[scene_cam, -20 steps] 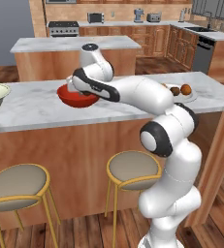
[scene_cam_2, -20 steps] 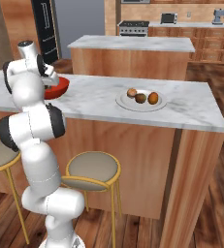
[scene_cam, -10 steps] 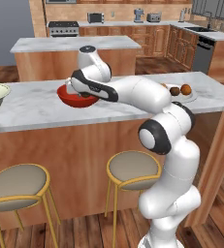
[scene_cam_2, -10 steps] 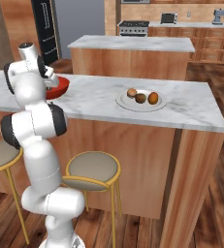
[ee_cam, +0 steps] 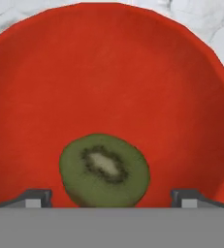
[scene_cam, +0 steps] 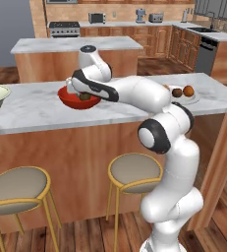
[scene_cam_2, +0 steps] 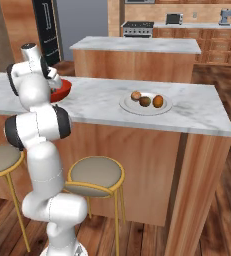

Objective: Take the fruits from the plate on the dining counter and place two fruits in each bowl.

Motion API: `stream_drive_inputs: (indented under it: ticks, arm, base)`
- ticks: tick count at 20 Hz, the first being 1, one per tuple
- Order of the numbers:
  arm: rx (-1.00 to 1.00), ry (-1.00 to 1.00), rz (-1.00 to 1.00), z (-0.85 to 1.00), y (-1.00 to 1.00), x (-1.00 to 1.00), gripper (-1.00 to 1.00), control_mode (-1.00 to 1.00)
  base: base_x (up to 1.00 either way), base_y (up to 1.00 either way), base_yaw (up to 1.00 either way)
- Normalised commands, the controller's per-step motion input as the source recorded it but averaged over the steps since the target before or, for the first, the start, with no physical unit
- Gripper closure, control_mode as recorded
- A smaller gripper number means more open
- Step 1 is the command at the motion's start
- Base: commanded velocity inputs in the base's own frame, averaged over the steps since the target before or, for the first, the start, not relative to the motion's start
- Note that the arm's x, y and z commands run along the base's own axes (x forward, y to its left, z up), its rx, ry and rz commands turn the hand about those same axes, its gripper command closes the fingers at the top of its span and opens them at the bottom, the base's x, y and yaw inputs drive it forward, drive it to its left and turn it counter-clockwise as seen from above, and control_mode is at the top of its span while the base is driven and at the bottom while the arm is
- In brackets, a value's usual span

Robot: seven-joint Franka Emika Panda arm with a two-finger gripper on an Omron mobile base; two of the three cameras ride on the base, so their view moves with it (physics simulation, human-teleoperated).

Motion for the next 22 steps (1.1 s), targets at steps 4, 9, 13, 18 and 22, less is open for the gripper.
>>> stream_drive_inputs:
  ticks: [4, 9, 13, 18, 22]
  arm:
    - [0.0, -0.08, -0.01, 0.14, -0.47, -0.13, -1.0, -1.0]
    - [-0.01, -0.05, -0.03, 0.35, -0.89, -0.41, -1.0, -1.0]
    - [-0.02, 0.0, -0.04, 0.04, -0.97, -0.03, -1.0, -1.0]
    - [0.0, 0.01, -0.01, 0.15, -1.0, 0.0, -1.0, -1.0]
    - [-0.01, 0.0, -0.05, 0.0, -1.0, -0.02, -1.0, -1.0]
  base:
    - [0.0, 0.0, 0.0]
    - [0.0, 0.0, 0.0]
    - [0.0, 0.0, 0.0]
    - [0.0, 0.0, 0.0]
    - [0.0, 0.0, 0.0]
